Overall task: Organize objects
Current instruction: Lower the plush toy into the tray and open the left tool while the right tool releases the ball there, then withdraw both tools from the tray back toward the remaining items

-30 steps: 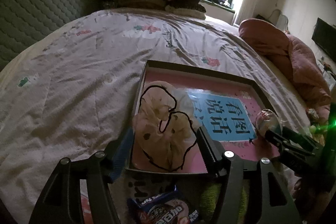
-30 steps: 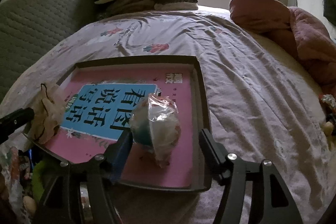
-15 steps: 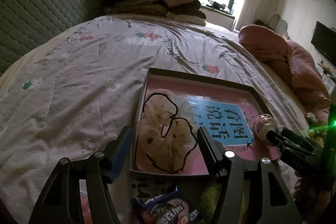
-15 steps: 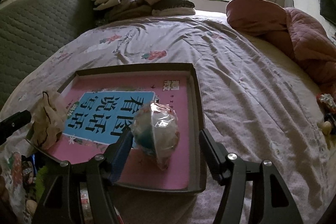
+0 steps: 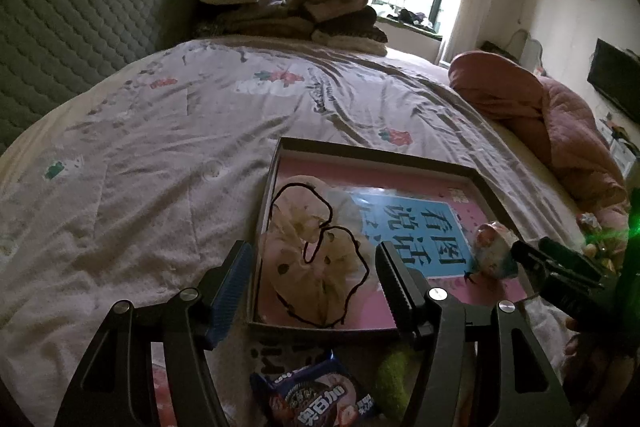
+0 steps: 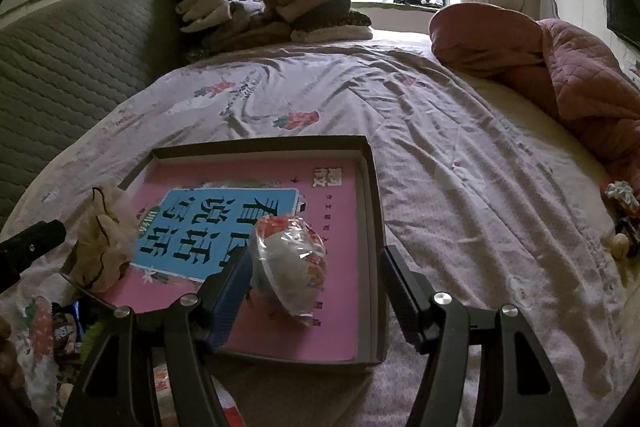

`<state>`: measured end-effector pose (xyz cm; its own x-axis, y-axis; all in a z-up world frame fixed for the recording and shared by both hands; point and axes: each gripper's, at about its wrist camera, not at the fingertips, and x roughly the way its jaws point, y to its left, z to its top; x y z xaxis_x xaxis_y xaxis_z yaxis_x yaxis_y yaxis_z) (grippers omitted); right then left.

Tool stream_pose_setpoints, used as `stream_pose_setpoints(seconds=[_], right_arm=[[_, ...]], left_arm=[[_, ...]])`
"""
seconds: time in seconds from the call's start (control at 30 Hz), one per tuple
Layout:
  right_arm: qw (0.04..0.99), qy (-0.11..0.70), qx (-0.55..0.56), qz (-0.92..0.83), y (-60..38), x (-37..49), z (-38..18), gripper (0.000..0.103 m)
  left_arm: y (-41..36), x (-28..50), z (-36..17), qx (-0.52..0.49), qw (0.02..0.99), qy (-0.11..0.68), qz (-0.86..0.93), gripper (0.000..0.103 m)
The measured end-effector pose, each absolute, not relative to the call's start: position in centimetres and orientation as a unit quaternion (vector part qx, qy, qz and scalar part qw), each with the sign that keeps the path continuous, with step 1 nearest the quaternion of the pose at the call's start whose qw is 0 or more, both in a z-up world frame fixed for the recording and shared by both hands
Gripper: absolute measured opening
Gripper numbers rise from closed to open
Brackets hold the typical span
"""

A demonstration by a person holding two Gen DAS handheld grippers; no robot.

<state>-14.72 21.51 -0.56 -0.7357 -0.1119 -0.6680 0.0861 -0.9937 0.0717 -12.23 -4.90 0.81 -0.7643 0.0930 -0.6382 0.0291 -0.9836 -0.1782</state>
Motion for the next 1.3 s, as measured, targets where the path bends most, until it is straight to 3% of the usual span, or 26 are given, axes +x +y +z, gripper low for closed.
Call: stream_pose_setpoints(seconds=[0.13,0.2,1.3], right_arm=[[0.059,-0.020,0.349,-0.935,21.4,-14.3,-0.1,0.065],[0.060,-0.022,0.344,-0.937,21.4,-14.0,0.2,0.065],[0.149,-0.025,0.321,-0.935,18.8,-7.1,2.2,0.065]], left_arm=[[-4.9,-11.9,1.1,-0.336,0.020,-0.087,0.938,0.066],[-5.0,-11.6,1.3,-0.332,0.021,-0.087,0.939,0.074],[-4.3,-6.4,1.0,-0.345,0.056,-0.048,0.936,0.074]])
